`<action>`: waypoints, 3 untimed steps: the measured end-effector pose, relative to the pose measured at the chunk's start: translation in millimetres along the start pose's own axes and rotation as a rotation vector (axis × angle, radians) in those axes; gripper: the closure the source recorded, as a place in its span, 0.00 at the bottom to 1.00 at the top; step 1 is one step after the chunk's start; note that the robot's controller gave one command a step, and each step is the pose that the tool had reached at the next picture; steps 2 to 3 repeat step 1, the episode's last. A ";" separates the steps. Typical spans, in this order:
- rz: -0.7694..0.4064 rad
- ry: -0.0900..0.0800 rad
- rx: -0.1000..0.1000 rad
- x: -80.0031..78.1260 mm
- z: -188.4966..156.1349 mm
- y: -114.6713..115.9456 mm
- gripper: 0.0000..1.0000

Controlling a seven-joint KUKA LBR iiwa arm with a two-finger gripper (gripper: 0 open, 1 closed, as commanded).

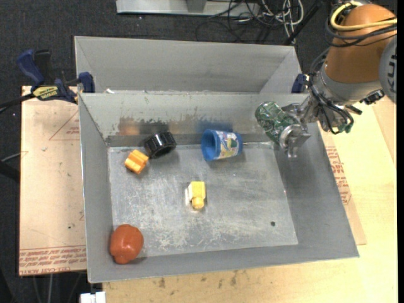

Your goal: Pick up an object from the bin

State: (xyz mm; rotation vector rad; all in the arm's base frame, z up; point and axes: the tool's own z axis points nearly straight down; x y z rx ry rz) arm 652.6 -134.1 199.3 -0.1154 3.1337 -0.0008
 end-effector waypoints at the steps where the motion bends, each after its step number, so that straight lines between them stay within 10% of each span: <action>1: 0.014 0.005 -0.002 1.4 -61.0 1.9 1.00; 3: 0.014 0.005 -0.002 1.4 -61.0 1.9 1.00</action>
Offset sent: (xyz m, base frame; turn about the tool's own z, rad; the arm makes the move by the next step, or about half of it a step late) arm 0.0008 0.0297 0.1059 -0.2147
